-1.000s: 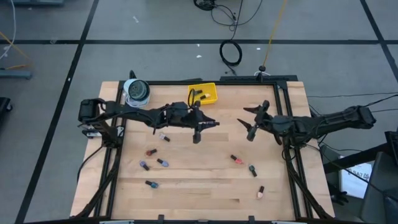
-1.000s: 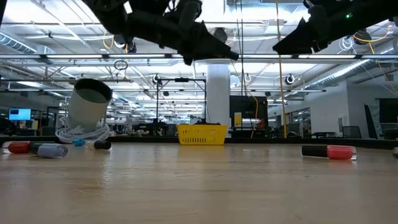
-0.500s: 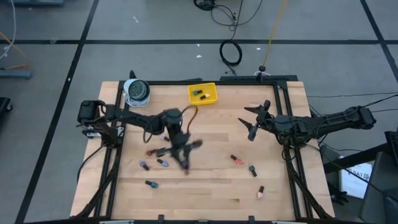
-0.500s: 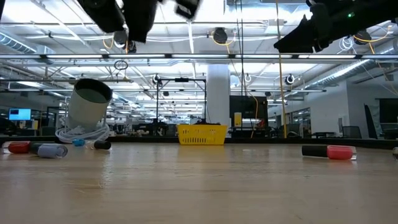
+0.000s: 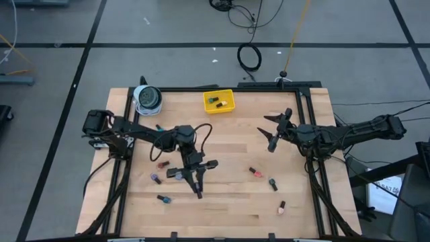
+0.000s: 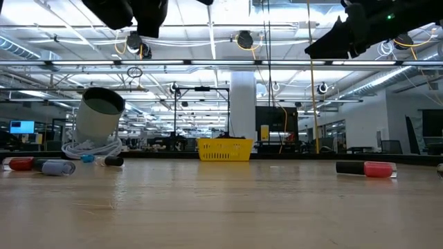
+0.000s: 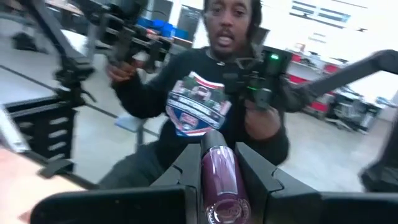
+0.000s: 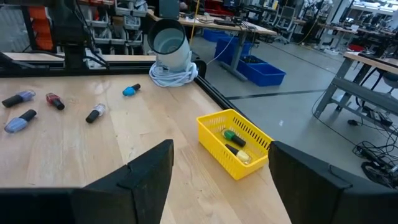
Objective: Pick & Place Nail Polish
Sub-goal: Put the right purple nail polish bottle into the yellow bin
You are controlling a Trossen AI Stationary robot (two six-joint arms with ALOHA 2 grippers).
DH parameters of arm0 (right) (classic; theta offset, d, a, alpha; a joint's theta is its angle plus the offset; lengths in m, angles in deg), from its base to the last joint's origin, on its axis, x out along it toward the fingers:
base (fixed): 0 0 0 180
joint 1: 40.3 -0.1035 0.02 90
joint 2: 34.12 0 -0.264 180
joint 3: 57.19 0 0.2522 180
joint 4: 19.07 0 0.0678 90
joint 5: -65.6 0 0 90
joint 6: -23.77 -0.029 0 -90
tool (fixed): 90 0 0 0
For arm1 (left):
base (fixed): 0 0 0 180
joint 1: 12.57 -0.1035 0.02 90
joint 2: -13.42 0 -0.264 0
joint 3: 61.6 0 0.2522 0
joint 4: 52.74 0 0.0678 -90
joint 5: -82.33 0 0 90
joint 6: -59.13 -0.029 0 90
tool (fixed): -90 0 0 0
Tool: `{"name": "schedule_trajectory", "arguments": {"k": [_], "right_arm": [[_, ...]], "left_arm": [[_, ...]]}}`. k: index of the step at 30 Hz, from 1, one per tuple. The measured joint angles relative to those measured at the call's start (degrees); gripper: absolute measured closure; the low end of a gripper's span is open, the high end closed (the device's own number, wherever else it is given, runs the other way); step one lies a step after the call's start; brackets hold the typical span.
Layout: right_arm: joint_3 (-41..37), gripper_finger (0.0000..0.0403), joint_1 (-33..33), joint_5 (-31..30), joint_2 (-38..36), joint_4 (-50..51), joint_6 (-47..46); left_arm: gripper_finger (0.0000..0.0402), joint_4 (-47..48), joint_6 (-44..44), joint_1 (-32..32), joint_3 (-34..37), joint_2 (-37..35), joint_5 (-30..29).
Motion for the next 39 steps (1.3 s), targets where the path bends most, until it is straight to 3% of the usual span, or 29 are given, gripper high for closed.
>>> {"name": "schedule_trajectory", "arguments": {"k": [4,6,9,11,21,25,28,32,39], "right_arm": [[0.0,0.0154,0.0,0.0,0.0,0.0,0.0],[0.0,0.0154,0.0,0.0,0.0,0.0,0.0],[0.0,0.0154,0.0,0.0,0.0,0.0,0.0],[0.0,0.0154,0.0,0.0,0.0,0.0,0.1],[0.0,0.0154,0.0,0.0,0.0,0.0,0.1],[0.0,0.0154,0.0,0.0,0.0,0.0,0.1],[0.0,0.0154,0.0,0.0,0.0,0.0,0.0],[0.0,0.0154,0.0,0.0,0.0,0.0,0.0],[0.0,0.0154,0.0,0.0,0.0,0.0,0.5]], "left_arm": [[0.035,-7.3,3.5,-1.3,0.0,-0.5,-8.5],[0.035,-18.1,9.4,-2.0,0.0,-1.5,-15.7],[0.035,-41.8,18.2,-2.1,-0.1,-2.7,-20.4],[0.035,-46.5,19.8,-1.5,-0.4,-4.0,-21.8],[0.035,-38.9,13.8,-1.9,0.1,-5.1,-23.6],[0.035,-25.2,6.4,-3.6,0.1,-5.0,-25.4],[0.035,-10.5,-3.1,-4.2,0.1,-4.8,-33.8],[0.035,5.4,-12.8,-3.9,0.1,-4.8,-52.3],[0.035,8.2,-15.2,-5.2,0.1,-4.8,-57.8]]}}
